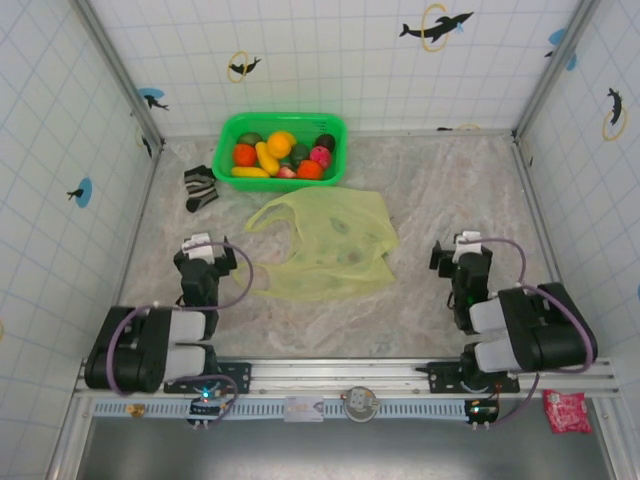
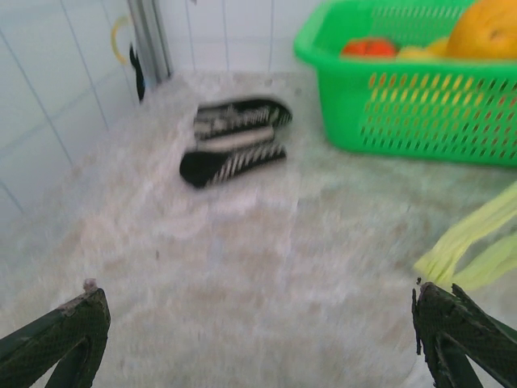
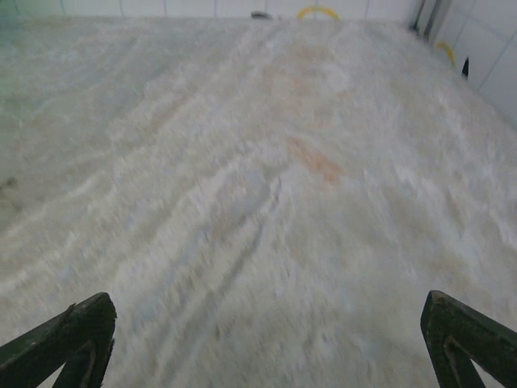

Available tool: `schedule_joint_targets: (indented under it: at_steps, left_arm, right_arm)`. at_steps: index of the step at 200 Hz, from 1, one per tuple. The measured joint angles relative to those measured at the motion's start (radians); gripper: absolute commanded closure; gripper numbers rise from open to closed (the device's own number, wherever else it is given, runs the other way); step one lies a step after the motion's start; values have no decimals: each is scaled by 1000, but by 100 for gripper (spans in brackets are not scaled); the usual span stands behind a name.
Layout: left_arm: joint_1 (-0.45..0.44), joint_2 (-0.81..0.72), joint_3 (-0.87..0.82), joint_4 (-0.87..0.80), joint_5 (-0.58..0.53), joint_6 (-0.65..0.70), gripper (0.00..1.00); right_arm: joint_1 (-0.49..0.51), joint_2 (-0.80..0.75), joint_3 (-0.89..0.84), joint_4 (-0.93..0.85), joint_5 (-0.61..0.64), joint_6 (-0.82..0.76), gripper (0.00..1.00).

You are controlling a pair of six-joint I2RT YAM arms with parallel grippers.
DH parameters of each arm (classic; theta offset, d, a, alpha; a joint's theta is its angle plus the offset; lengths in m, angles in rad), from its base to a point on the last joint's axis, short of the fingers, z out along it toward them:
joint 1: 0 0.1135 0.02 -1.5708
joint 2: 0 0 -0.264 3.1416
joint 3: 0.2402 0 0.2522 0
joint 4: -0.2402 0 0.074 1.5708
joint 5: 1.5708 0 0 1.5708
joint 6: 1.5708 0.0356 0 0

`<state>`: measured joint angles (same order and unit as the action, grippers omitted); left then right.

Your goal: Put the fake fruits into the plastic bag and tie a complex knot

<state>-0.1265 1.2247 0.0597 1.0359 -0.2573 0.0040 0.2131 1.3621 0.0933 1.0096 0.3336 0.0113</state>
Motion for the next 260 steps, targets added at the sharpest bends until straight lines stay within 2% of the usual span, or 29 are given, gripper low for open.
schedule_joint_targets:
  at_steps: [28, 46, 67, 86, 101, 114, 130, 146, 164, 174, 189, 233, 260]
  left_arm:
    - [-111, -222, 101, -62, -31, 48, 2]
    - [-204, -311, 200, -135, 13, 21, 2]
    - [-353, -375, 356, -327, 105, -36, 2]
    - [-506, -421, 470, -530, 99, -107, 2]
    - [-542, -439, 563, -748, 64, -208, 2]
    - [-542, -435, 644, -922, 32, -277, 2]
    - [-541, -452, 666, -1028, 8, -352, 2]
    - [-541, -487, 632, -1095, 5, -411, 2]
    - [-541, -496, 605, -1167, -6, -450, 2]
    - [-541, -483, 602, -1198, -19, -456, 2]
    - [-541, -471, 591, -1221, -40, -459, 2]
    - [-541, -441, 523, -1226, -51, -448, 4]
    - [-541, -407, 522, -1231, -39, -447, 4]
  right_arm:
    - [179, -161, 94, -61, 92, -80, 0]
    - [310, -230, 198, -124, 119, -116, 0]
    - [480, -257, 369, -251, 159, -126, 0]
    - [655, -252, 562, -453, 256, -122, 0]
    - [737, -246, 720, -688, 261, -49, 0]
    - [717, -266, 772, -793, 192, 35, 0]
    - [587, -334, 719, -853, 39, 173, 0]
    - [471, -334, 699, -962, -35, 293, 1]
    - [452, -270, 697, -1056, -89, 380, 0]
    - [458, -244, 682, -1091, -126, 405, 6]
    - [466, -221, 659, -1147, -162, 433, 22]
    - [446, -119, 625, -1256, -212, 554, 32]
    - [426, -38, 608, -1264, -242, 616, 49]
